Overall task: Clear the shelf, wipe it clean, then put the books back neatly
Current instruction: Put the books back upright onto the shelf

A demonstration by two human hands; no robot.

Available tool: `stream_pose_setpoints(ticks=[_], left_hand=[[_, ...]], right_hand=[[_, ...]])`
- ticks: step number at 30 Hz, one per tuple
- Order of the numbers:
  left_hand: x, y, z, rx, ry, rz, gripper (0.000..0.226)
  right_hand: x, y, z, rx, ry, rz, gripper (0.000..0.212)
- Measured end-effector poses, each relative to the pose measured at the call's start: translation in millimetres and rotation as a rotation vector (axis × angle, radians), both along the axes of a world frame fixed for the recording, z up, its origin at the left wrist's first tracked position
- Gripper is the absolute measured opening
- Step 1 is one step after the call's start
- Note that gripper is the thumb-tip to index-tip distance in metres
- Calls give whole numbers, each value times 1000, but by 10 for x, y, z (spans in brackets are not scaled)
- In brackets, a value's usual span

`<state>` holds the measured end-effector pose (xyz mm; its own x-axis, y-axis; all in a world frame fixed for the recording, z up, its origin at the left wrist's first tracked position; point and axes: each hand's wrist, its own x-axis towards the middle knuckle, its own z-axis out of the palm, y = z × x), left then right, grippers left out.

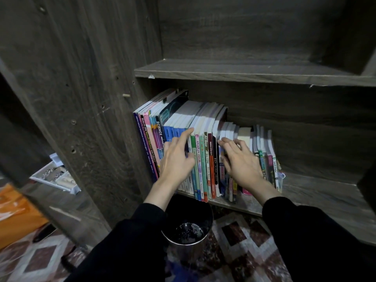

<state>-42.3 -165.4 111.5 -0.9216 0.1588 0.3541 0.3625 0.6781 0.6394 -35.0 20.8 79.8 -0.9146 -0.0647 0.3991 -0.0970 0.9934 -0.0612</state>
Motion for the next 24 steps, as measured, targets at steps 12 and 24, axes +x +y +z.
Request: stream_pose_setpoints(ticks=[12,24], left_hand=[[31,-26,-11,42,-53,-59,75],[53,6,-102,6,31,-46,79]], right_hand=[[-2,11,0,-14,-21,0,47],[-6,-3,8,-19,-19,-1,48]])
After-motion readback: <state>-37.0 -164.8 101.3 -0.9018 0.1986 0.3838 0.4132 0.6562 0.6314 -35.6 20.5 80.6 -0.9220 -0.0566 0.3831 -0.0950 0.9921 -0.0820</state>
